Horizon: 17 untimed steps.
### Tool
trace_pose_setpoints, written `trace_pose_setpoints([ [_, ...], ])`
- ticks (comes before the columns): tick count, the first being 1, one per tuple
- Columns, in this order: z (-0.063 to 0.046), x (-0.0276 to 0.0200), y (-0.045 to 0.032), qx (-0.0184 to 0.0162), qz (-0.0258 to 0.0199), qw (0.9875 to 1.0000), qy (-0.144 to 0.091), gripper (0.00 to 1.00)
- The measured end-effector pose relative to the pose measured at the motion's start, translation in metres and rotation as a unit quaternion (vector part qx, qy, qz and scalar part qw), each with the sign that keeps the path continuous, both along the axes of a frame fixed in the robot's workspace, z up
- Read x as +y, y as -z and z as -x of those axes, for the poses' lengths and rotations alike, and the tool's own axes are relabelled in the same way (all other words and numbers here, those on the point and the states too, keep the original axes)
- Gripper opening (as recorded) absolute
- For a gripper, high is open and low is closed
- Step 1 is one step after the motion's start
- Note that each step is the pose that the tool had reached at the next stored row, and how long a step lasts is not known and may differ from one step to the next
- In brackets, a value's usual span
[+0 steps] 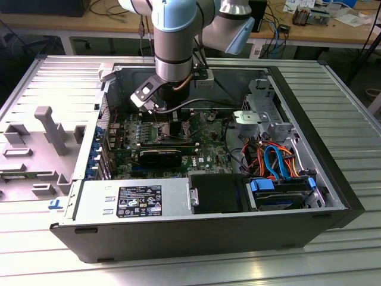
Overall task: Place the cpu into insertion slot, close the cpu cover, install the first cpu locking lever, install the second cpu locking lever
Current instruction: 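Place the cpu into insertion slot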
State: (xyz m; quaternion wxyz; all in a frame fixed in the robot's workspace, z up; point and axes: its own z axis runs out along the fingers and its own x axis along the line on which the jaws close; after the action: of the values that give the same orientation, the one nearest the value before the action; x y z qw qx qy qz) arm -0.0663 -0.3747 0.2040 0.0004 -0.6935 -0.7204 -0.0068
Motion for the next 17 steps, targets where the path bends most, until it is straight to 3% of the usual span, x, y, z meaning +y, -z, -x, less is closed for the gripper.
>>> trace_pose_setpoints([
  [2, 0.0000, -0.0011, -0.0002, 0.0000, -0.0026, 1.0000, 0.000, 0.53],
  [6, -0.0009, -0.0047, -0.0002, 0.0004, -0.0028, 1.0000, 0.000, 0.53],
  [10, -0.0031, -0.0045, 0.0001, 0.0007, -0.0026, 1.0000, 0.000, 0.53],
  [12, -0.0026, -0.0021, 0.0027, 0.0007, -0.0029, 1.0000, 0.003, 0.53],
  [14, -0.0026, -0.0021, 0.0027, 0.0007, -0.0027, 1.0000, 0.004, 0.61],
  [17, -0.0026, -0.0021, 0.0025, 0.0007, -0.0027, 1.0000, 0.004, 0.61],
])
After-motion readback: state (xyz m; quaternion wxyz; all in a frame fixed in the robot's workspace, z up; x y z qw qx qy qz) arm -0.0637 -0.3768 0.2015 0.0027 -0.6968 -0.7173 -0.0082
